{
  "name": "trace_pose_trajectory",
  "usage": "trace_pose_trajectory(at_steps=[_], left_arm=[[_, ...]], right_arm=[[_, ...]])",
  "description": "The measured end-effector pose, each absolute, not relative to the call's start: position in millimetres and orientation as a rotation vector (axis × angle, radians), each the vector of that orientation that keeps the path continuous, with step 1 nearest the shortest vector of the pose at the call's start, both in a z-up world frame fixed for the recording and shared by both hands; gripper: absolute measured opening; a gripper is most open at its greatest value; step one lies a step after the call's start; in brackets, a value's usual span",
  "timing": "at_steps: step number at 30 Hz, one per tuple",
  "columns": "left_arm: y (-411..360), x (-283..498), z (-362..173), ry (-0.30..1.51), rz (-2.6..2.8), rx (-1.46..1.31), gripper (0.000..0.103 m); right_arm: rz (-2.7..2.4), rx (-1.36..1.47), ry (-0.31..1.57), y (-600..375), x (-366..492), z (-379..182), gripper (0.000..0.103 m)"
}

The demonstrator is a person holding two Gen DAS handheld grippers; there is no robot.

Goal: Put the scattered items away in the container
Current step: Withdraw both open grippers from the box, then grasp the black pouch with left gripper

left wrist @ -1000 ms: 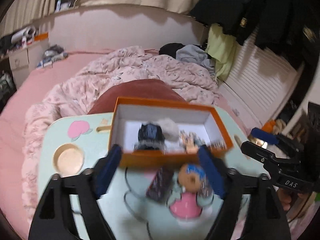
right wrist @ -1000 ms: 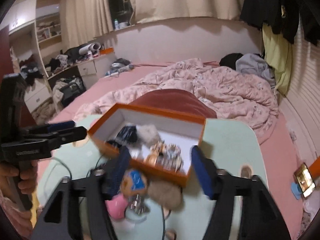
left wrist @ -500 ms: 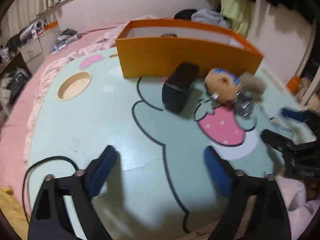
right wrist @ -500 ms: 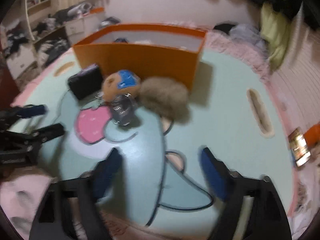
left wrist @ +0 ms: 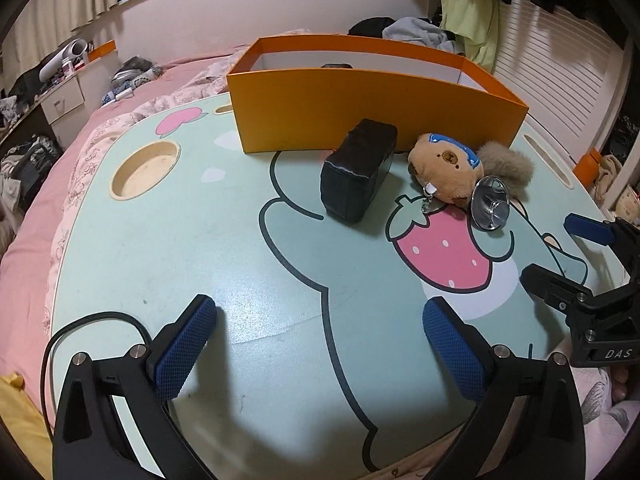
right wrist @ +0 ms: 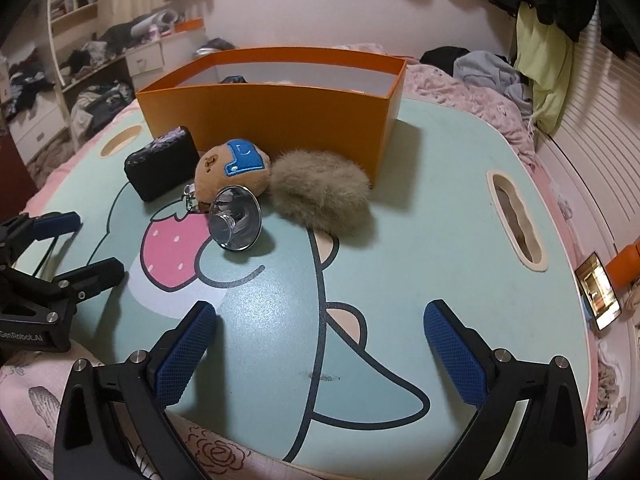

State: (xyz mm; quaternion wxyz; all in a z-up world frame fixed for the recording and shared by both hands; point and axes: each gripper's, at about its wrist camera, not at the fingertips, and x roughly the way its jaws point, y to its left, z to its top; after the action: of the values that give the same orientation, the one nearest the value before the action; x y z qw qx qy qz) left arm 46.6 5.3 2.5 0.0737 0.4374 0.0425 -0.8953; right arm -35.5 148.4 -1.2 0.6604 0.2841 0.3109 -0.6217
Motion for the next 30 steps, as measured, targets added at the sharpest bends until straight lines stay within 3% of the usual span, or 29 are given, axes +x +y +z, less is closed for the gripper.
trace_pose_trajectory(at_steps=[11, 15, 22, 23, 25, 26, 30], left_arm=[[8, 50, 4, 0.131, -2.691, 1.301, 0.102], [4, 48, 16, 0.167, -2.743, 1.295, 0.084], [6, 17, 48, 0.084, -2.875, 1.172, 0.082], [5, 8, 48, 0.068, -2.877, 1.16, 0.076], [3, -10, 40, 0.04, -2.85, 1.19, 0.038], [3, -17, 34, 0.041, -2.843, 1.234, 0.03], [6, -11, 31, 0.065, -2.866, 1.238, 0.029]], right_arm=[[-1.405, 0.637, 0.697, 147, -32, -1, 0.103], [-1.402, 0.634, 0.69, 148, -33, -1, 0.103], [-1.402, 0.633, 0.689, 147, -32, -2, 0.103], [-1.402, 0.632, 0.687, 147, -32, -2, 0.103], [-1.402, 0.629, 0.684, 147, -32, -2, 0.103], [-1.402, 0.629, 0.682, 148, -32, -2, 0.103], [-1.404, 0.642, 0.654, 148, -36, 1, 0.103]])
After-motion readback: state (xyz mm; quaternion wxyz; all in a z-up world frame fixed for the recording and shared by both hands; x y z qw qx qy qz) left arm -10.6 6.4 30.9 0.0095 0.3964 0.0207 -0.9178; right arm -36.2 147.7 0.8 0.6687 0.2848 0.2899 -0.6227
